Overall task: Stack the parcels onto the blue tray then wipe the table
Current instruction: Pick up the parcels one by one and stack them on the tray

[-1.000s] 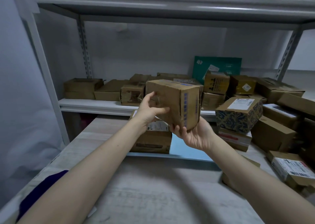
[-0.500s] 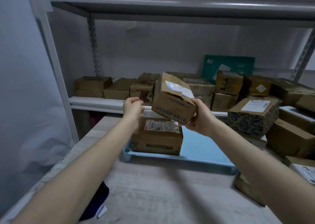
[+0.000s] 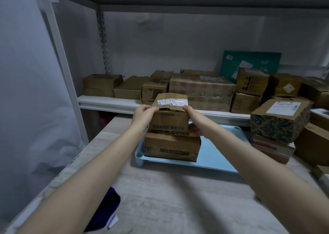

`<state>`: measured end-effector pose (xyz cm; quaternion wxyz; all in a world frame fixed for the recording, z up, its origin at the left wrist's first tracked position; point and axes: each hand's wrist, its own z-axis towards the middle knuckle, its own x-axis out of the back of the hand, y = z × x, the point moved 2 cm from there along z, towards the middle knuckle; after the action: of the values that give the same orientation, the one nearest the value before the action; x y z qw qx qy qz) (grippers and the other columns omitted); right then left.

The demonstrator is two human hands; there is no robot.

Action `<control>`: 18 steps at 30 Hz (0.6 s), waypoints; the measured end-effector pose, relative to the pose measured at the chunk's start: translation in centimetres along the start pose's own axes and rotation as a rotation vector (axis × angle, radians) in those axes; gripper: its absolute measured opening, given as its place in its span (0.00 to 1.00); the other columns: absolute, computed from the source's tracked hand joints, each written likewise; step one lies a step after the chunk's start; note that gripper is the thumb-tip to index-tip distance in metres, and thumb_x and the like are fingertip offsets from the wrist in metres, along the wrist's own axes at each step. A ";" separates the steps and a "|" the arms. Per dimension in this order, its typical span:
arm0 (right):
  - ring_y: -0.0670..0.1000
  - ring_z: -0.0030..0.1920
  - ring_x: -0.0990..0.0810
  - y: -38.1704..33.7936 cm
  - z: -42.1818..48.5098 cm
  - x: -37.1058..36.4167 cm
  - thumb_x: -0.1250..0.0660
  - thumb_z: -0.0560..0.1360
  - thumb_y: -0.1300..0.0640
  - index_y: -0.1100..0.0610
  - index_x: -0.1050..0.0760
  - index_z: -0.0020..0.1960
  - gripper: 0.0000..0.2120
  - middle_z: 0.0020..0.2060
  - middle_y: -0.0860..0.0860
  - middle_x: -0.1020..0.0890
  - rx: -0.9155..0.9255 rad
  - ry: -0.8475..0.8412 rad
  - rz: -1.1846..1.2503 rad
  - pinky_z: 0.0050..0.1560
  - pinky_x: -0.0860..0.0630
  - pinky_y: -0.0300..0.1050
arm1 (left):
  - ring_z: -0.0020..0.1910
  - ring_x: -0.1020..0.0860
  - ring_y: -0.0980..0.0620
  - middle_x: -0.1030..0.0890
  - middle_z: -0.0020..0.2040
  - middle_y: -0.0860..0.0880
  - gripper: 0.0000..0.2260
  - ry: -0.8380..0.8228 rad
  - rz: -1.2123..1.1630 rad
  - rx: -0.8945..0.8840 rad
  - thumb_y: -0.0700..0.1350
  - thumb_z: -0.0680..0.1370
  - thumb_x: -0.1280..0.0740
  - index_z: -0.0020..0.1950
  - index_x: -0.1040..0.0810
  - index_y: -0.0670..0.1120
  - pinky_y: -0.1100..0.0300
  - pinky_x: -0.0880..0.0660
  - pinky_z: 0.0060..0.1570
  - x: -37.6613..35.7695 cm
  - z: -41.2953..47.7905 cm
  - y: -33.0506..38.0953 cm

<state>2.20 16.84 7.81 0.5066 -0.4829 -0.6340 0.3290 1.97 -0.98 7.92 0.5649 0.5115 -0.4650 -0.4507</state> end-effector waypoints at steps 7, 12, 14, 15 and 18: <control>0.57 0.55 0.24 -0.3 1.4 -0.4 0.44 0.79 0.42 0.59 0.33 0.67 0.24 0.59 0.57 0.25 0.273 0.247 -0.225 0.55 0.23 0.54 | 0.44 0.27 0.57 0.23 0.46 0.52 0.07 0.052 -0.015 0.028 0.44 0.78 0.35 0.54 0.24 0.46 0.62 0.34 0.35 0.3 0.2 -0.3; 0.55 0.59 0.25 -0.2 1.0 -0.2 0.42 0.80 0.47 0.57 0.32 0.68 0.20 0.61 0.55 0.24 0.422 0.300 -0.289 0.57 0.25 0.54 | 0.50 0.26 0.52 0.23 0.54 0.48 0.11 0.127 0.094 -0.057 0.44 0.76 0.32 0.58 0.26 0.47 0.57 0.27 0.45 0.0 0.3 0.3; 0.53 0.55 0.24 -0.2 0.7 0.5 0.43 0.81 0.50 0.58 0.29 0.65 0.17 0.58 0.54 0.22 0.450 0.321 -0.282 0.54 0.25 0.50 | 0.56 0.26 0.49 0.23 0.57 0.47 0.10 0.190 0.194 -0.141 0.44 0.75 0.31 0.56 0.25 0.49 0.52 0.25 0.54 -0.1 0.2 0.7; 0.51 0.52 0.24 -0.2 0.4 1.0 0.42 0.81 0.51 0.59 0.28 0.64 0.16 0.55 0.54 0.21 0.462 0.342 -0.266 0.52 0.26 0.47 | 0.59 0.27 0.49 0.24 0.59 0.47 0.10 0.226 0.258 -0.190 0.45 0.75 0.31 0.56 0.24 0.50 0.52 0.25 0.57 -0.2 0.2 1.0; 0.51 0.46 0.25 0.3 0.0 3.2 0.42 0.81 0.54 0.61 0.24 0.54 0.13 0.44 0.52 0.22 0.481 0.445 -0.224 0.45 0.30 0.43 | 0.63 0.31 0.48 0.27 0.61 0.48 0.12 0.258 0.414 -0.351 0.43 0.75 0.33 0.58 0.23 0.49 0.57 0.32 0.59 -1.5 -0.6 2.5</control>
<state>2.24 19.97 8.63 0.7647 -0.3371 -0.4613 0.2979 2.43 0.81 10.24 0.7789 0.3533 -0.3988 -0.3307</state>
